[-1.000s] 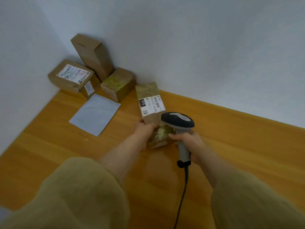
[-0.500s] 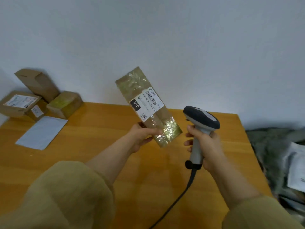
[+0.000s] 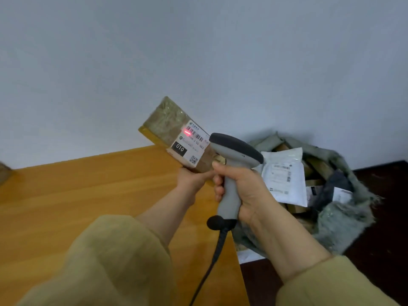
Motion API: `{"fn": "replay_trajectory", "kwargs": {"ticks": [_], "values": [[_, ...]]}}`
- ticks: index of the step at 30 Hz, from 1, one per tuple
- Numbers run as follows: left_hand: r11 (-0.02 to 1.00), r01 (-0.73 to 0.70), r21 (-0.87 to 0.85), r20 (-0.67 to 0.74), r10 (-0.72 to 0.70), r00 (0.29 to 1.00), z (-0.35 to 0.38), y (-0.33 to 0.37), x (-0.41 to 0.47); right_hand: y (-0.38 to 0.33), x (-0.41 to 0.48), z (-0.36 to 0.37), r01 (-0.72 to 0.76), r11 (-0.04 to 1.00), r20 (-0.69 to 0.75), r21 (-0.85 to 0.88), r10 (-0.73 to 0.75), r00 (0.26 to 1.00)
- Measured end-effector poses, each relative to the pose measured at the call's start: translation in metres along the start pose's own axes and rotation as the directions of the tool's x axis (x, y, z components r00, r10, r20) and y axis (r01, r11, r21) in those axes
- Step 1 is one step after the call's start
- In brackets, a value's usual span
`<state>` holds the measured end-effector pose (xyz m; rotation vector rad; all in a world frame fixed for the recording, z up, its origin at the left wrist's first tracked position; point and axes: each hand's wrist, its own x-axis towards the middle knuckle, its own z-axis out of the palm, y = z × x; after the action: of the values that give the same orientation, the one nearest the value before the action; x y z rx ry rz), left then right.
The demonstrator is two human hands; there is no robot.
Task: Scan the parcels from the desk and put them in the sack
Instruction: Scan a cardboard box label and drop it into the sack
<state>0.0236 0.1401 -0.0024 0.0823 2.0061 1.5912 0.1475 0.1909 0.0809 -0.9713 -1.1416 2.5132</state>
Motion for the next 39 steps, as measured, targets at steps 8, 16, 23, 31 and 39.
{"fn": "replay_trajectory", "kwargs": {"ticks": [8, 16, 23, 31, 39], "values": [[0.996, 0.013, 0.086, 0.107, -0.022, 0.994, 0.090, -0.004, -0.014, -0.028, -0.004, -0.067, 0.007, 0.984, -0.123, 0.178, 0.015, 0.992], [0.939, 0.225, 0.261, 0.335, -0.307, 0.891, 0.144, -0.028, -0.004, -0.024, 0.003, -0.131, 0.022, 0.970, -0.274, 0.241, 0.046, 0.961], [0.904, 0.140, 0.404, 0.404, -0.313, 0.859, 0.200, -0.065, 0.037, 0.002, 0.031, -0.205, -0.017, 0.980, -0.463, 0.196, 0.108, 0.880], [0.903, -0.043, 0.428, 0.374, -0.133, 0.918, 0.159, -0.099, 0.057, 0.018, 0.067, -0.174, -0.041, 0.990, -0.364, 0.138, 0.089, 0.927], [0.993, -0.005, 0.122, -0.051, 0.011, 0.999, -0.124, -0.043, 0.053, 0.091, 0.066, 0.085, -0.283, 0.959, 0.094, -0.024, 0.284, 0.954]]}}
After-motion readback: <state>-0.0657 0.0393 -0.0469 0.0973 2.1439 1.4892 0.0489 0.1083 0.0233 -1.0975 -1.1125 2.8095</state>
